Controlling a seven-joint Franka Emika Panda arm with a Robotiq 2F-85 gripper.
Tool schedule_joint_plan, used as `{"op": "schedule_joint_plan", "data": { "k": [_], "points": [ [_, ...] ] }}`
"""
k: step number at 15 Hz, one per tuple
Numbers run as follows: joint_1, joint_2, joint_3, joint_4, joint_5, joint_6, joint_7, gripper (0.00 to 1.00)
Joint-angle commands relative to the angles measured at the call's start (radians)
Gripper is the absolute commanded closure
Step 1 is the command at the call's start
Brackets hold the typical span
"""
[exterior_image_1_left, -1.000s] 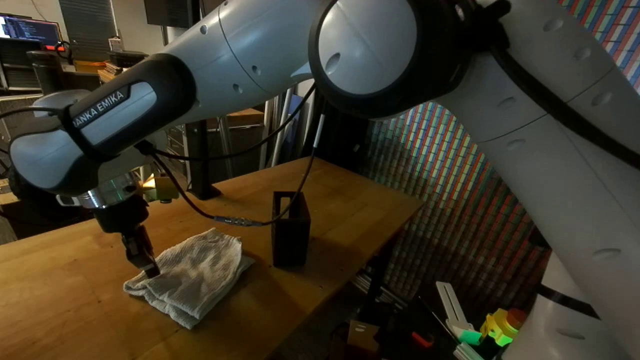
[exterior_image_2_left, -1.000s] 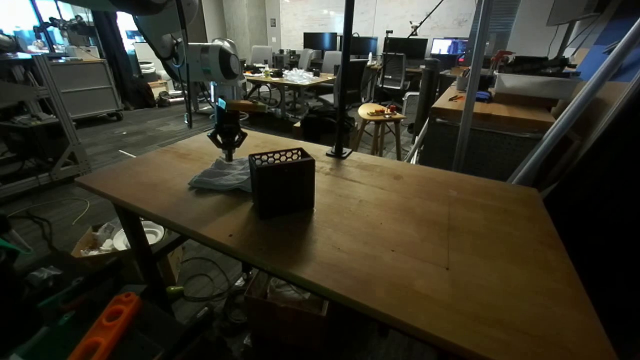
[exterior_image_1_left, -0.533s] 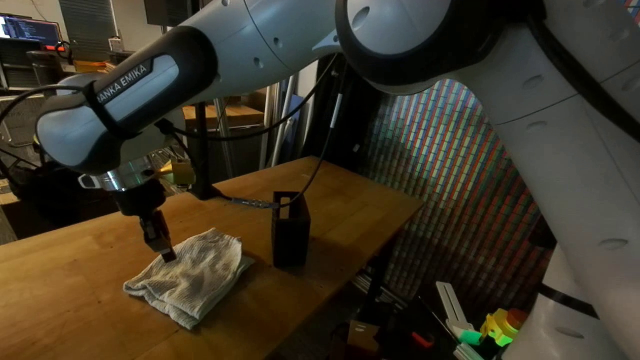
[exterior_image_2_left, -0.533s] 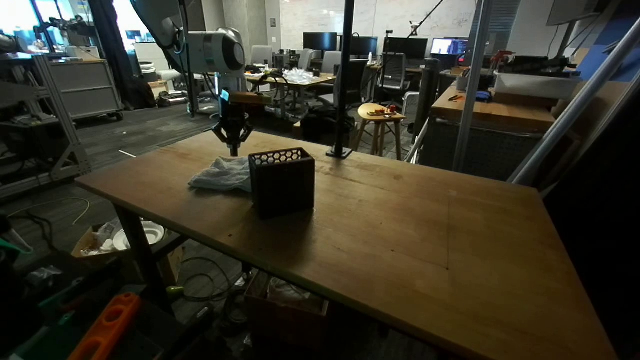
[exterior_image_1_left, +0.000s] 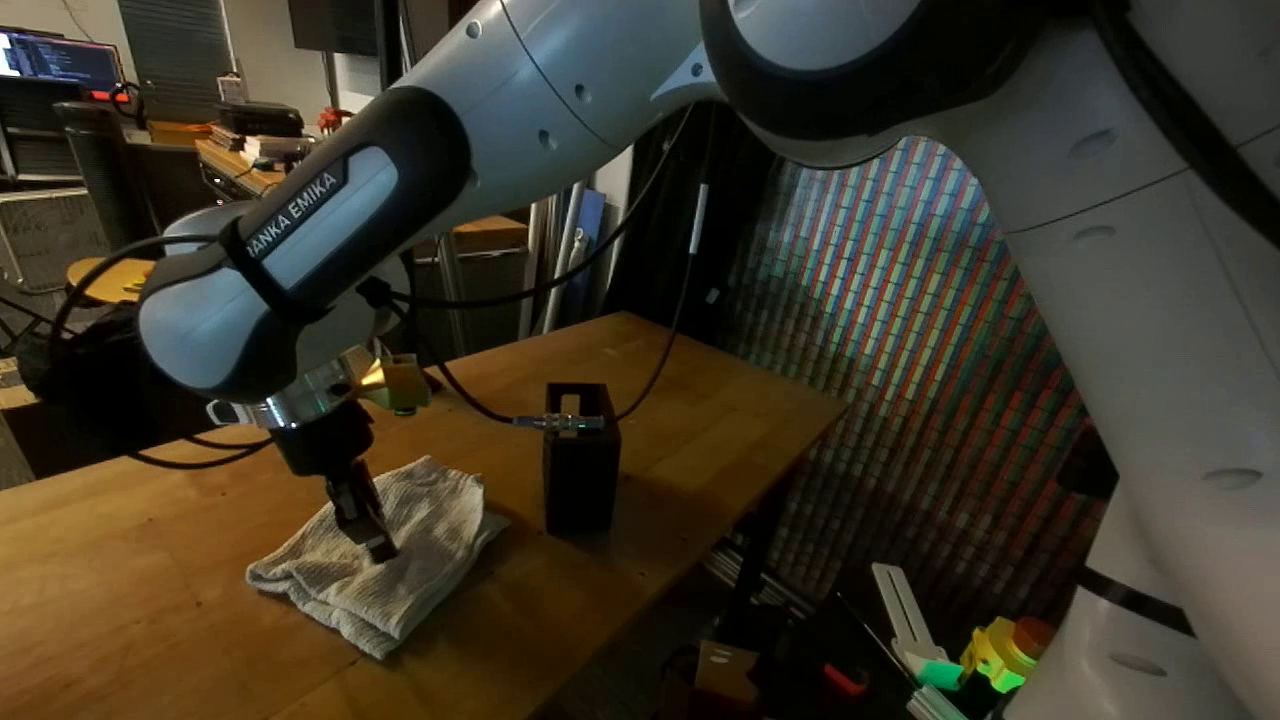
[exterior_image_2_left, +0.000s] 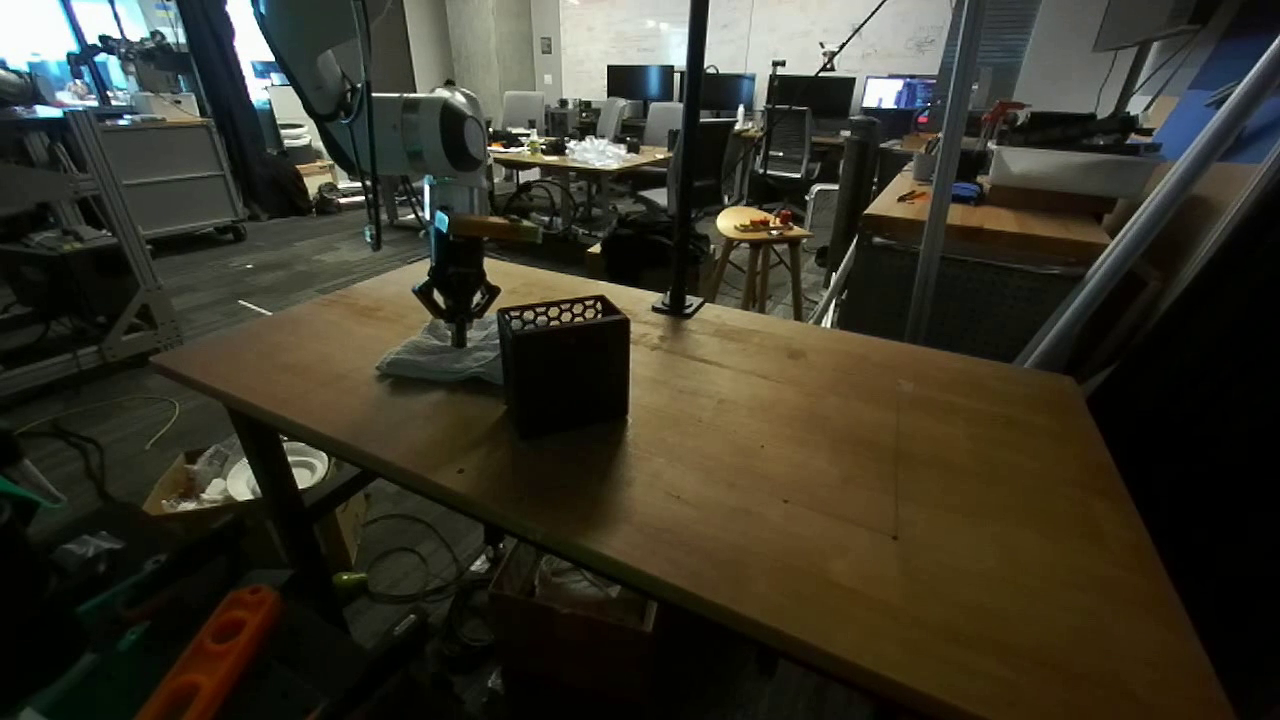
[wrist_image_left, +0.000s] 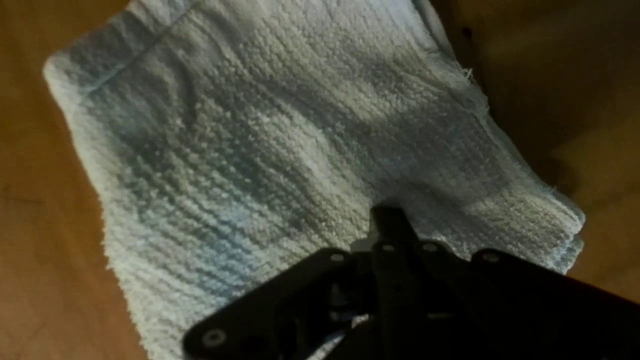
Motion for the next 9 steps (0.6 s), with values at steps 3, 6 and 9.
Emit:
{"op": "schedule_joint_plan", "data": {
  "k": [3,6,9],
  "points": [
    [-0.018,-0.048,0.022,-0.082,0.026,0.034,0.017,1.00],
    [-0.014,-0.033,0.026,-0.055,0.042,0.019,0.034,1.00],
    [-0.009,-0.006,0.032,-0.008,0.071,0.002,0.062,1.00]
  ]
}}
